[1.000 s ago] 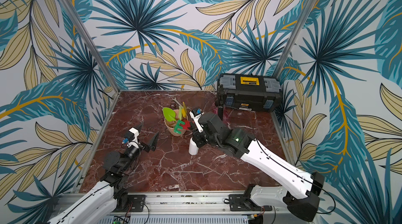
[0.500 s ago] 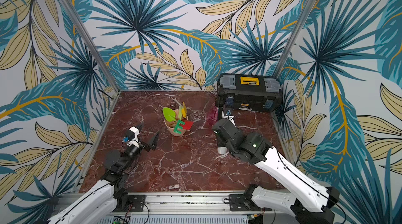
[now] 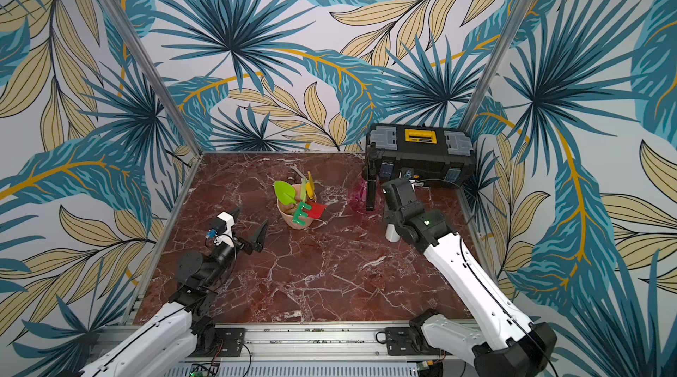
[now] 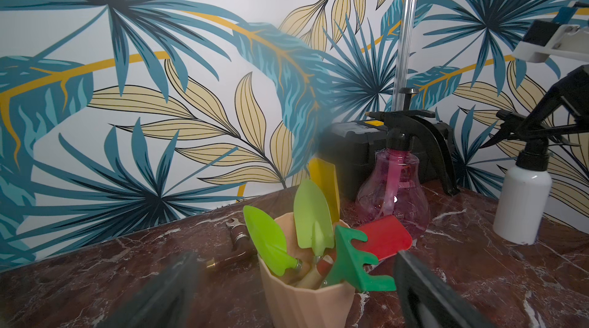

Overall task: Organize the gardening tools
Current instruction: Place the gardening tool at the center of the board.

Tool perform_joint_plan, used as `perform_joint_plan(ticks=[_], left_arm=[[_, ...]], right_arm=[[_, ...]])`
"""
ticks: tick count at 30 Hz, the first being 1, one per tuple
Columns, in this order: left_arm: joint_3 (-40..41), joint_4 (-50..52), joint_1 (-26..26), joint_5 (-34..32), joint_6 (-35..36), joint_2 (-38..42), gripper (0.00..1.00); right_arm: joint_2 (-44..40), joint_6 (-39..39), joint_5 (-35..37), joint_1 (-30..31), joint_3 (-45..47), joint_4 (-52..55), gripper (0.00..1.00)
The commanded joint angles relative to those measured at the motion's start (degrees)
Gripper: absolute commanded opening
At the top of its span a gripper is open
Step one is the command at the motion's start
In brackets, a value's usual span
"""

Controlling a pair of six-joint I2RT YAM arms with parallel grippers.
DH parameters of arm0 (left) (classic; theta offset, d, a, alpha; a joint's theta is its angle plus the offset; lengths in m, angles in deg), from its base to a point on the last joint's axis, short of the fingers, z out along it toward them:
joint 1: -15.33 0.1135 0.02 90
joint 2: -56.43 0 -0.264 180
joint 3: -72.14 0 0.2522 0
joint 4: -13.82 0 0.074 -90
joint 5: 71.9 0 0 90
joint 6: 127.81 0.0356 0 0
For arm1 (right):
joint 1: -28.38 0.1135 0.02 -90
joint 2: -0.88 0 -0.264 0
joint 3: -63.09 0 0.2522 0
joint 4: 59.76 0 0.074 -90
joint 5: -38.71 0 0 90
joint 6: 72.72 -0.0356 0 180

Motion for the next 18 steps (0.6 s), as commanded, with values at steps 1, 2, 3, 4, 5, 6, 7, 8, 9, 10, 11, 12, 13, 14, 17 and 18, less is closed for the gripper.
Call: perform_joint_plan(ticks=[1, 2, 3, 4, 5, 6, 7, 8, 9, 10, 11, 12, 13, 14, 17, 18], left_arm=[[-2.68, 3.59, 0.15, -2.01, -0.44, 0.26, 1.0], [-3.01, 4.51, 0.13, -2.73, -0.42, 0.3, 1.0], [-3.41, 5.78, 0.13, -3.64, -0.3, 0.35, 1.0], [-3.9, 7.23, 0.13, -4.33, -0.15, 0.35, 1.0], [-4.37, 8.18, 0.15, -5.21, -0.04, 0.37, 1.0], [-4.81, 9.4, 0.13, -6.16, 0.07, 0.33, 1.0], [-5.49, 11.28, 0.13, -7.33, 0.21, 0.26, 1.0], [-5.79, 12.08, 0.13, -8.0, 0.29, 0.26, 1.0], [-6.06, 12.78, 0.13, -8.58, 0.49, 0.26, 1.0], [-6.22, 13.29, 0.14, -9.07, 0.55, 0.26, 1.0], [-6.35, 13.8, 0.13, -9.48, 0.61, 0.26, 1.0], [-6.47, 14.21, 0.13, -9.82, 0.56, 0.28, 1.0], [-6.51, 14.51, 0.13, -10.0, 0.61, 0.26, 1.0], [-6.5, 14.6, 0.15, -10.23, 0.59, 0.15, 1.0], [-6.5, 14.87, 0.13, -10.49, 0.58, -0.08, 1.0], [-6.54, 14.95, 0.14, -10.48, 0.5, -0.08, 1.0]], right_arm=[[2.31, 5.39, -4.17, -3.18, 1.24, -12.15, 0.12], [3.42, 5.89, -4.24, -3.89, 1.58, -13.71, 0.12], [4.38, 6.64, -4.38, -4.7, 1.86, -15.34, 0.12], [5.4, 7.14, -4.46, -5.56, 1.99, -16.65, 0.12], [6.28, 7.65, -4.49, -6.4, 2.27, -18.28, 0.12], [6.89, 8.27, -4.93, -7.33, 2.6, -19.57, 0.12], [7.45, 8.64, -5.8, -8.64, 3.13, -21.94, 0.12], [8.05, 8.94, -6.35, -9.6, 3.49, -23.54, 0.12], [8.54, 9.2, -6.49, -10.34, 3.65, -24.6, 0.12], [9.2, 9.69, -6.67, -10.91, 3.74, -25.44, 0.12], [10.05, 10.17, -6.94, -11.49, 3.64, -26.05, 0.12], [10.7, 10.88, -7.14, -11.95, 3.51, -26.69, 0.12], [11.31, 11.31, -7.38, -12.29, 3.5, -27.55, 0.13], [11.99, 11.59, -7.89, -12.83, 3.47, -28.31, 0.13], [13.73, 11.93, -9.54, -14.86, 3.62, -30.2, 0.13], [14.31, 11.93, -10.3, -15.55, 3.56, -30.83, 0.13]])
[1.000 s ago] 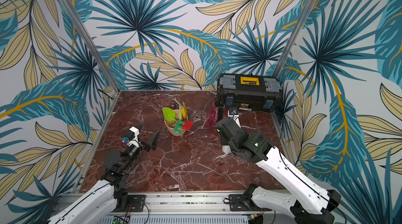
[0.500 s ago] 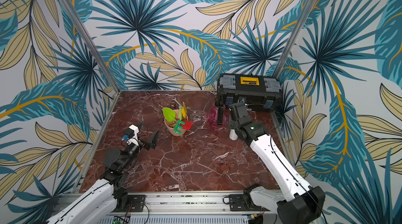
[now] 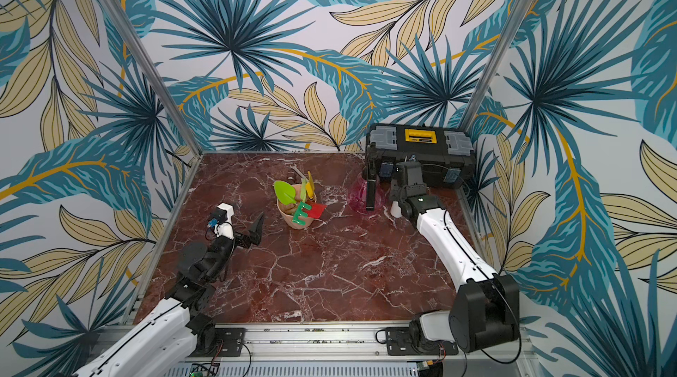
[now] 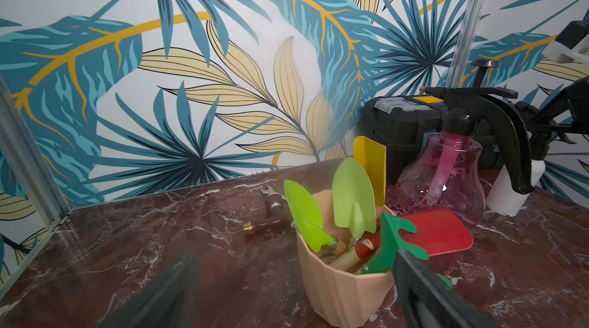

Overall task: Organize the gardening tools
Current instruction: Place the gardening tool at the center of the board.

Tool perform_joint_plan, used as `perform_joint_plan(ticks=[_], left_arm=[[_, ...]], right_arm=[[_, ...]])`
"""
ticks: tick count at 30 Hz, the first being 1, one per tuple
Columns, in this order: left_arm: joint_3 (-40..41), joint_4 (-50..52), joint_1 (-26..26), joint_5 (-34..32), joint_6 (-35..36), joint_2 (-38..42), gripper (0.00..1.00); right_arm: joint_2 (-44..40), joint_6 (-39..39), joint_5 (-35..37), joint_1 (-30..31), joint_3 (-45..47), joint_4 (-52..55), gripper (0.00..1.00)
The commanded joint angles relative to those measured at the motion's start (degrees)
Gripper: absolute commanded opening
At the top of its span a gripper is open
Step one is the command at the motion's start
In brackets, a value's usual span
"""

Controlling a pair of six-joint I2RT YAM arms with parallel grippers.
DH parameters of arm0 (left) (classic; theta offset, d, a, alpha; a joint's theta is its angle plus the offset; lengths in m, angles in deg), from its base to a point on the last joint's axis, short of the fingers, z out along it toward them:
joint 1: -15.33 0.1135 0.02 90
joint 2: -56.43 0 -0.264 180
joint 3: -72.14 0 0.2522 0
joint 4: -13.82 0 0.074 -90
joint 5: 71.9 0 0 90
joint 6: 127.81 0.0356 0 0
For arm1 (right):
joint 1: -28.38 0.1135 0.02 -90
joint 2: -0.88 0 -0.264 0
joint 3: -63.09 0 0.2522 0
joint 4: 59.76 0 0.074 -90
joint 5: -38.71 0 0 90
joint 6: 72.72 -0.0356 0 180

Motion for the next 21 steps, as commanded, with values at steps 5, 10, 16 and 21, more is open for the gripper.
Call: perform_joint_plan(ticks=[5, 10, 16, 21], left_arm=[[-1.81, 2.63, 0.13, -1.52, 0.39, -0.08, 1.0], [-1.87, 2.87, 0.13, -1.86, 0.55, -0.18, 1.0], [-2.0, 3.16, 0.13, -2.21, 0.91, -0.44, 1.0], [-2.13, 3.56, 0.13, -2.32, 1.07, -0.77, 1.0]], right_arm=[[3.18, 1.93, -4.64, -3.31, 0.0, -7.06, 0.13], [5.92, 2.17, -5.79, -4.94, -0.13, -8.15, 0.13], [7.86, 2.11, -6.88, -5.74, -0.32, -8.62, 0.14], [8.75, 1.9, -7.37, -5.85, -0.11, -8.68, 0.16]])
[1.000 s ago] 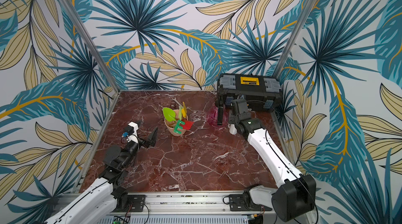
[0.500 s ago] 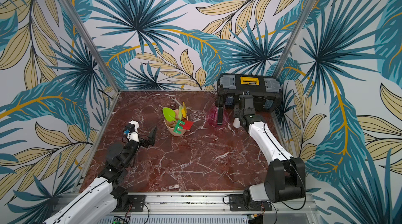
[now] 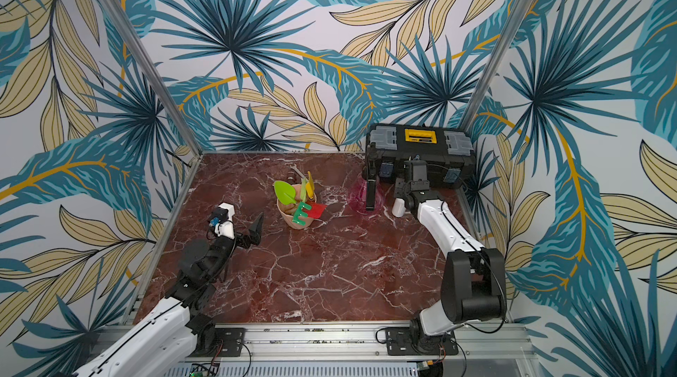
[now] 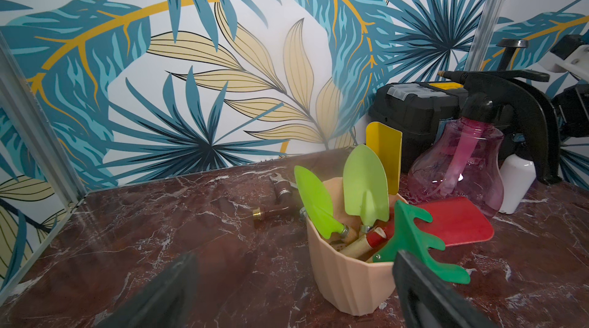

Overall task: Organize the gardening tools
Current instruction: Place the gardening tool at the center of the board.

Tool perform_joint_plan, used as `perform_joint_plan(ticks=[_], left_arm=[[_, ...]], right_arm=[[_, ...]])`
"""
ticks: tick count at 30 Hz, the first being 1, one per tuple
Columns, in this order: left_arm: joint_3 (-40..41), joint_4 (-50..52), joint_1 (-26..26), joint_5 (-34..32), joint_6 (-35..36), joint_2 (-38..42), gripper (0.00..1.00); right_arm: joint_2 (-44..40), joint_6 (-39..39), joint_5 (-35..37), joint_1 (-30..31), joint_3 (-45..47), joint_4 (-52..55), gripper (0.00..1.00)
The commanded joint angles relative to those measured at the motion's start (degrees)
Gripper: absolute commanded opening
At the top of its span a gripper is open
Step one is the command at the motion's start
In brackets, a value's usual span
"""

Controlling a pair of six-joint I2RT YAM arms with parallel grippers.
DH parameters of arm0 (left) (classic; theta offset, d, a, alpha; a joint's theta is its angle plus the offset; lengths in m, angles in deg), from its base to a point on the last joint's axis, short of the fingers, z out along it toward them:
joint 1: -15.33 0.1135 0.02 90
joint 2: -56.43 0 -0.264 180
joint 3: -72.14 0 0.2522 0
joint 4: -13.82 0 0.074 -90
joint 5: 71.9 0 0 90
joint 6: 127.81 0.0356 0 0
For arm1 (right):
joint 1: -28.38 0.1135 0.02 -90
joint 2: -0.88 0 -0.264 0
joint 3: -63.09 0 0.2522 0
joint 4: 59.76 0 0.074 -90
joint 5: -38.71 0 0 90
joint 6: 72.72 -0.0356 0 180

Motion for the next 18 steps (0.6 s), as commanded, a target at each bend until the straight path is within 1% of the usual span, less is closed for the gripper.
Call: perform_joint_plan(ticks=[1, 4, 6, 11, 16, 18], left_arm=[[-1.91, 1.23, 0.16, -0.57, 0.7, -0.18, 1.0], [-1.87, 1.32, 0.13, -0.58, 0.7, -0.17, 1.0], [-1.95, 1.35, 0.17, -0.73, 0.78, -0.27, 1.0], [-2.13, 1.33, 0.16, -0.86, 1.01, -0.53, 1.0], [-2.55, 1.65, 0.15, -1.51, 1.33, -1.47, 1.0], [-2.72, 1.87, 0.14, -1.62, 1.52, -1.84, 1.0]], right_arm=[[0.58, 0.42, -0.97, -0.35, 0.04, -2.41, 0.17], [0.42, 0.43, -0.95, -0.35, 0.12, -2.28, 0.21], [0.12, 0.33, -1.02, -0.37, 0.07, -2.09, 0.26], [-0.84, -0.23, -1.54, -0.34, -0.2, -1.27, 0.53], [-1.93, -1.06, -0.92, -0.38, -0.22, -0.08, 0.72], [-2.68, -1.21, -0.69, -0.35, -0.2, 0.4, 0.78]])
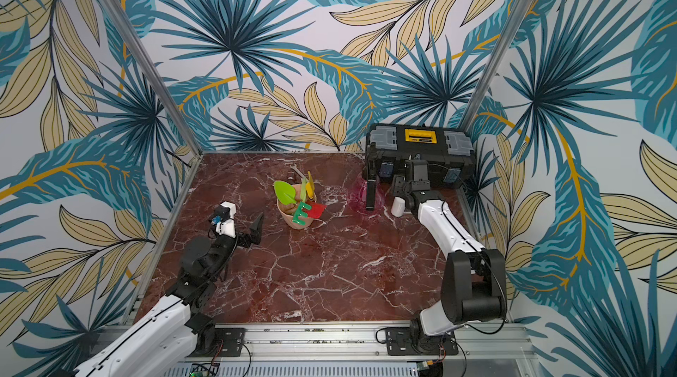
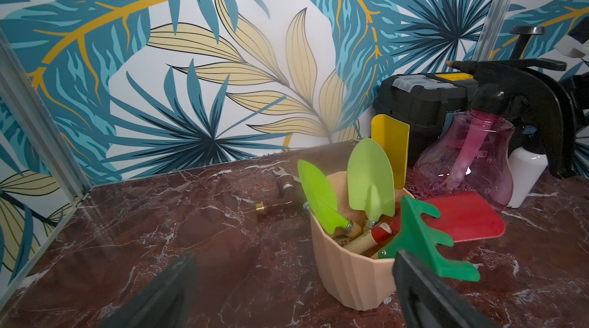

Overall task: Organize the gardening tools
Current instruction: Place the gardening tool at the center of the board.

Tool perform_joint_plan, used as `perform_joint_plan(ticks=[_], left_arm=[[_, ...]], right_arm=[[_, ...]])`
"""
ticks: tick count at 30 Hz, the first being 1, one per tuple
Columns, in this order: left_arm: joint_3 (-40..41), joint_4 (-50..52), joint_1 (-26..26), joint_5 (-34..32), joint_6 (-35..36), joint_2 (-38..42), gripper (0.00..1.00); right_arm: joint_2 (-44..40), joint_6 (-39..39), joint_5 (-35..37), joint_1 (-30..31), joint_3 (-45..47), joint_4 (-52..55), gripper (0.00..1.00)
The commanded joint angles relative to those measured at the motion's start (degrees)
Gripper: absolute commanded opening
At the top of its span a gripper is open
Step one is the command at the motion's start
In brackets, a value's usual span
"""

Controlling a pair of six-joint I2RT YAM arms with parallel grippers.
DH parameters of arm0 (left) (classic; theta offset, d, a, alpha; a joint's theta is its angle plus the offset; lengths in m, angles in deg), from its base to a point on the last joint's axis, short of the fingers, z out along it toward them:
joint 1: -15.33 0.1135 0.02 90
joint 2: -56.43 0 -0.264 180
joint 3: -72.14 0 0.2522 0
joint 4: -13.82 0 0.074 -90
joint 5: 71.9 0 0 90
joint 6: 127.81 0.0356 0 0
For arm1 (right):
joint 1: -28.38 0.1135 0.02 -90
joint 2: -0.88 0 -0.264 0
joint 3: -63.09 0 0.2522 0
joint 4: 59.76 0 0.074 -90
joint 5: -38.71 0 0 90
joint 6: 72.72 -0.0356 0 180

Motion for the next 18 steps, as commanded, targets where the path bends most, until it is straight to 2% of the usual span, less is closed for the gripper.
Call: perform_joint_plan(ticks=[1, 4, 8, 13, 18], left_arm=[[-1.67, 0.78, 0.17, -0.94, 1.16, -0.49, 1.0], [-2.04, 1.32, 0.14, -1.68, 1.91, -0.67, 1.0], [-2.46, 1.85, 0.13, -3.24, 3.04, -0.91, 1.0], [-3.24, 3.83, 0.26, -6.84, 4.98, -1.72, 1.0], [-3.43, 4.93, 0.87, -8.9, 6.11, -2.59, 1.0]], right_arm=[[-2.47, -0.64, 0.51, -0.22, -0.09, 1.4, 0.81], [-4.33, -0.85, -0.22, -0.21, 0.58, 1.82, 0.92], [-6.98, -1.31, -1.07, -0.22, 2.43, 1.26, 0.99], [-11.32, -0.83, -3.8, -0.24, 7.0, -0.62, 0.99], [-18.24, 0.08, -5.39, -0.21, 17.74, -9.12, 0.99]])
